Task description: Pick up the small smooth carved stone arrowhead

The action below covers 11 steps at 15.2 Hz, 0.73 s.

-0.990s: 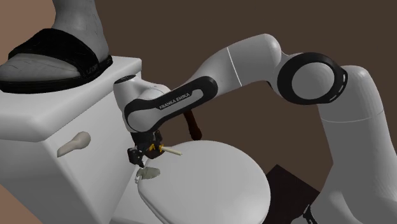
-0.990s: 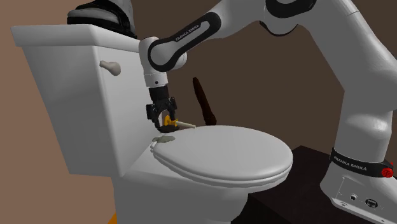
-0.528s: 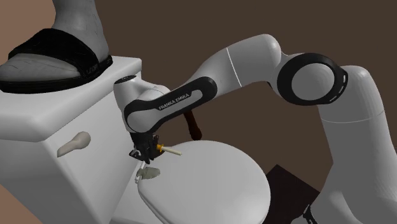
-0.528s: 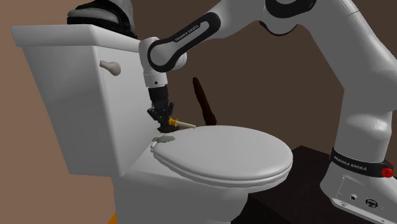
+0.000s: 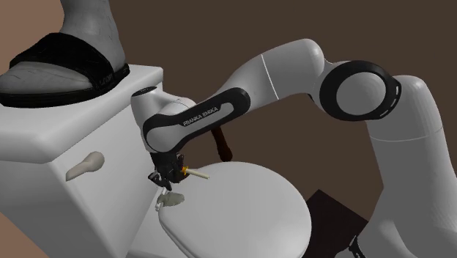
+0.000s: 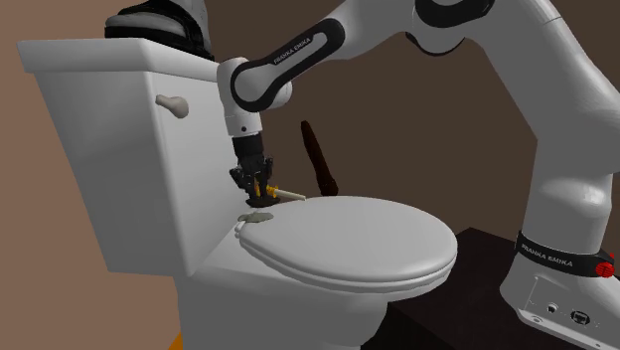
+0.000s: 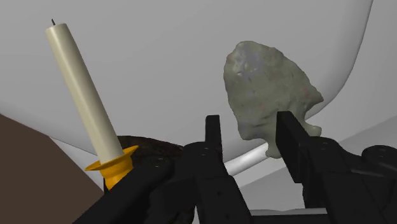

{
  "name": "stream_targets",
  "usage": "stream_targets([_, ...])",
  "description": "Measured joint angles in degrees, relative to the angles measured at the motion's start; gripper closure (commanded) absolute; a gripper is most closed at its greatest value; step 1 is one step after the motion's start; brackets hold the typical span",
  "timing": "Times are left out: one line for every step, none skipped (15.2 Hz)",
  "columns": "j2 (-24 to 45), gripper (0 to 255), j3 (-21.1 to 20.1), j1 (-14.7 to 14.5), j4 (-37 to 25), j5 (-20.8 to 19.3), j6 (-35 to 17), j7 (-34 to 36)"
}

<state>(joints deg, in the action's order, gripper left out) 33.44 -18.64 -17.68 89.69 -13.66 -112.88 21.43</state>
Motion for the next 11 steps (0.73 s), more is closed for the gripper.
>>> stream_targets([0.1,0,-0.2,0.0,-0.2,0.2,0.6,-0.7])
stream_targets([-0.1,0,-0.2,0.1,-0.3,0.5,1.8,-2.0])
stream_targets([-0.2,0,-0.3,0.1,-0.4,1.0,2.6,-3.0])
stream_targets([-0.3,0,-0.1,-0.1,-0.4,1.2,3.0,-3.4])
stream_targets([-0.3,0,0.2,-0.3,-0.3,1.4,2.7,-3.7])
stream_targets([-0.3,0,0.4,-0.5,-0.2,1.5,2.2,-3.5])
stream_targets([-0.3,0,0.8,-0.8,-0.2,1.5,1.8,-3.8])
stream_targets([-0.2,0,1.2,-1.1,-0.2,1.5,1.0,-3.6])
stream_targets([-0.3,0,1.4,-1.3,-0.1,1.6,0.8,-4.1])
stream_targets([-0.2,0,1.8,-1.6,-0.1,1.7,-0.1,-3.9])
stream_targets([-0.2,0,2.0,-1.7,0.0,1.8,-0.3,-4.3])
